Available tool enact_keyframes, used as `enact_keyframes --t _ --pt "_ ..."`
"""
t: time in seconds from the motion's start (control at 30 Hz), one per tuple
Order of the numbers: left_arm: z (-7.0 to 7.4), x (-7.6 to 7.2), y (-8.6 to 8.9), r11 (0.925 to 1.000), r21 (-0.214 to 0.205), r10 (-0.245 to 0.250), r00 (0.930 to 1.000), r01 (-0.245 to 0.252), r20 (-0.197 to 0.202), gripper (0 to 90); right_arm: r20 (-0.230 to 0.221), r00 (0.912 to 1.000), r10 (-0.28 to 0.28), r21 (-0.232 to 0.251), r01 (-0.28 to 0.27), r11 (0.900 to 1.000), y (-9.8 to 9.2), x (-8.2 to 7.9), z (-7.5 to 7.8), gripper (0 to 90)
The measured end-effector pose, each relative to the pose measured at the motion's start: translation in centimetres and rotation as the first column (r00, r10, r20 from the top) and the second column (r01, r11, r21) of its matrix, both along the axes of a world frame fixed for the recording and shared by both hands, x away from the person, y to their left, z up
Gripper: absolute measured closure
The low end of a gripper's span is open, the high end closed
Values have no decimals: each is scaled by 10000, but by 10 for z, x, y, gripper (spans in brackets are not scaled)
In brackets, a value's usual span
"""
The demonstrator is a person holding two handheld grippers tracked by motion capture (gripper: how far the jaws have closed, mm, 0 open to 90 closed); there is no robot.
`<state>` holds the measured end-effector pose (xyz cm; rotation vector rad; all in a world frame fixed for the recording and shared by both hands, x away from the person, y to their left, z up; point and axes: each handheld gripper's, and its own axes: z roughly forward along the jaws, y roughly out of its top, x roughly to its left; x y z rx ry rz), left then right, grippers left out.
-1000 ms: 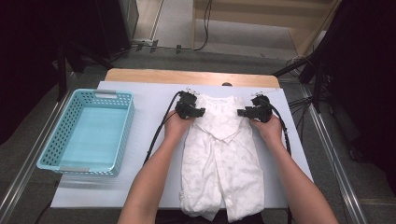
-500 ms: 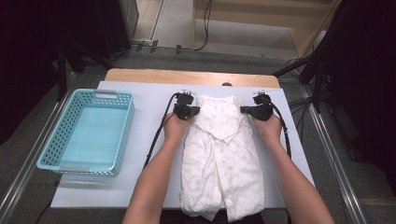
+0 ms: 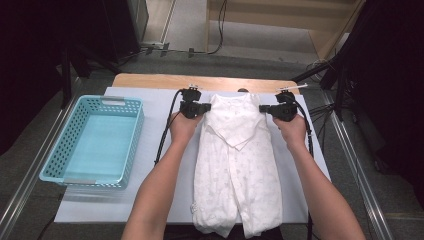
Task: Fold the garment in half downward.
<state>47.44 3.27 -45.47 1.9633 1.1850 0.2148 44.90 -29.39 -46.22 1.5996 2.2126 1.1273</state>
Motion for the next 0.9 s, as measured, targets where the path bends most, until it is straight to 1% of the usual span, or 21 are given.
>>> enact_keyframes --t 0.07,0.17,0.23,0.37,0.5,0.67,0.8,0.87,0.9 --pt "9 1 1 9999 -115 18 9999 -17 146 868 89 10000 10 -40 -9 10000 0 0 7 842" --pt "21 2 5 9997 -218 -67 9992 75 387 868 234 9997 -20 245 14 9997 -2 0 18 842" --pt "28 2 6 9989 -444 -135 9976 166 676 867 328 9995 -51 502 35 9987 -3 0 25 842" --pt "44 4 7 9985 -474 -216 9952 262 959 868 653 9979 -42 453 12 9990 -4 1 43 842" --pt "61 7 7 9982 -514 -236 9924 300 1207 867 1033 9946 -8 365 -30 9993 -3 1 63 842" --pt "84 10 8 9976 -606 -233 9868 334 1605 868 1433 9897 32 256 -70 9996 1 1 83 842" --pt "103 10 9 9958 -830 -208 9782 387 2066 867 1693 9856 25 272 -72 9996 2 1 98 842" --pt "115 6 11 9938 -886 -421 9647 673 2600 866 1861 9825 67 331 -130 9994 3 -1 106 842" --pt "119 4 11 9934 -880 -466 9591 739 2792 866 1982 9801 103 348 -176 9992 3 -2 109 842"
